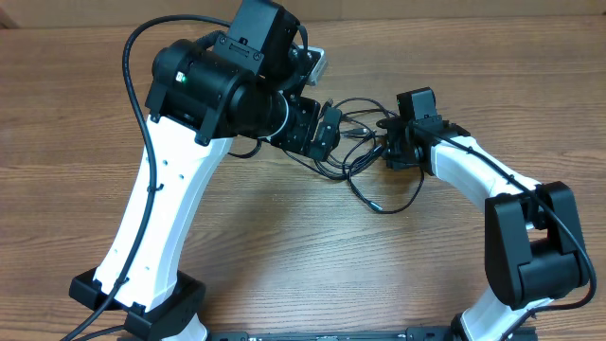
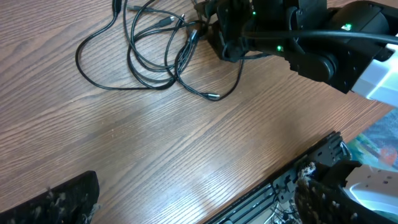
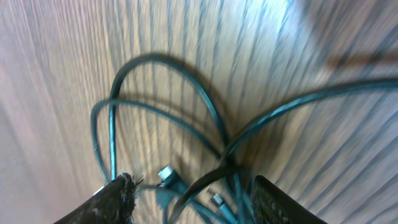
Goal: Untangle cables
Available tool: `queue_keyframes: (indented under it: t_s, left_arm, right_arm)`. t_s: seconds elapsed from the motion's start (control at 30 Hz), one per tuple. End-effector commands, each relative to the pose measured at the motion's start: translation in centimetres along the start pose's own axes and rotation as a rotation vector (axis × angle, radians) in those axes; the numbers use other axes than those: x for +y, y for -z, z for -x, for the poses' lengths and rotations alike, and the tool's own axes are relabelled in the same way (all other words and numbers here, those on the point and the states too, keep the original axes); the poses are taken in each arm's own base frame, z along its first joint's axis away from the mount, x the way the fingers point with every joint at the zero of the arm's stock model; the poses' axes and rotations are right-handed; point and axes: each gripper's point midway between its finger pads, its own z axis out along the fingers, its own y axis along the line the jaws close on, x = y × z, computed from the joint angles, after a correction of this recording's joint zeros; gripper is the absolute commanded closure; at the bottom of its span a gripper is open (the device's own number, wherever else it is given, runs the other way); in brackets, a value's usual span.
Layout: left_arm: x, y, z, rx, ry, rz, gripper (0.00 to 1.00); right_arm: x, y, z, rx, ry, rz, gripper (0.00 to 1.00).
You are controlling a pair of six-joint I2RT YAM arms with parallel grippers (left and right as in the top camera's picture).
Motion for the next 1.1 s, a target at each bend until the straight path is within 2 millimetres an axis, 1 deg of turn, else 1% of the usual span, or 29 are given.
queue_keyframes:
  t_s: [0.0,0.07,0.1,0.13,0.17,0.2,0.27,0.4,0.47,0.5,0.57,0.67,0.83,1.07]
  left_arm:
    - [-0.8,-0.4,-0.3,0.018,-0.034,-0.020,0.00]
    - [-1.1,-0.5,-0.4,0.020,-0.040,-0.023,0.00]
    - [-1.1,-0.5,-0.4,0.021,-0.041,-0.024,0.00]
    - [-1.3,-0.5,-0.5,0.023,-0.046,-0.025,0.00]
    - [-1.4,-0.5,-0.5,0.023,-0.047,-0.026,0.00]
    - [-1.6,-0.6,-0.6,0.026,-0.052,-0.029,0.00]
    - [-2.0,-0.7,-0.7,0.030,-0.062,-0.033,0.00]
    - [-2.7,-0.8,-1.0,0.036,-0.082,-0.040,0.00]
    - [-3.0,-0.9,-1.1,0.039,-0.091,-0.042,0.00]
    - [-3.1,-0.9,-1.2,0.040,-0.094,-0.042,0.00]
    - [-3.4,-1.0,-1.3,0.042,-0.102,-0.045,0.00]
    - [-3.6,-1.0,-1.4,0.045,-0.108,-0.045,0.00]
    - [-3.4,-1.0,-1.3,0.042,-0.114,-0.036,0.00]
    - [-3.1,-1.0,-1.3,0.039,-0.116,-0.019,0.00]
  right_arm:
    - [-0.5,-0.4,1.0,-0.068,0.042,-0.019,0.42]
    - [-0.6,-0.4,1.0,-0.069,0.042,-0.025,0.42]
    - [-0.6,-0.4,1.0,-0.070,0.042,-0.026,0.44]
    - [-0.7,-0.4,1.0,-0.070,0.042,-0.027,0.49]
    - [-0.7,-0.4,1.1,-0.073,0.042,-0.029,0.59]
    - [-0.7,-0.4,1.1,-0.073,0.042,-0.029,0.63]
    - [-0.7,-0.4,1.2,-0.078,0.042,-0.030,0.64]
    - [-1.0,-0.4,1.4,-0.096,0.044,-0.041,0.62]
    - [-1.1,-0.4,1.5,-0.101,0.046,-0.043,0.49]
    - [-1.1,-0.5,1.5,-0.102,0.046,-0.043,0.46]
    - [-1.1,-0.5,1.4,-0.100,0.045,-0.042,0.43]
    - [-0.8,-0.6,0.8,-0.074,0.050,-0.031,0.44]
    - [-1.1,-0.6,-0.2,-0.059,0.070,-0.039,0.44]
    - [-0.7,-0.6,-1.5,-0.053,0.094,-0.018,0.46]
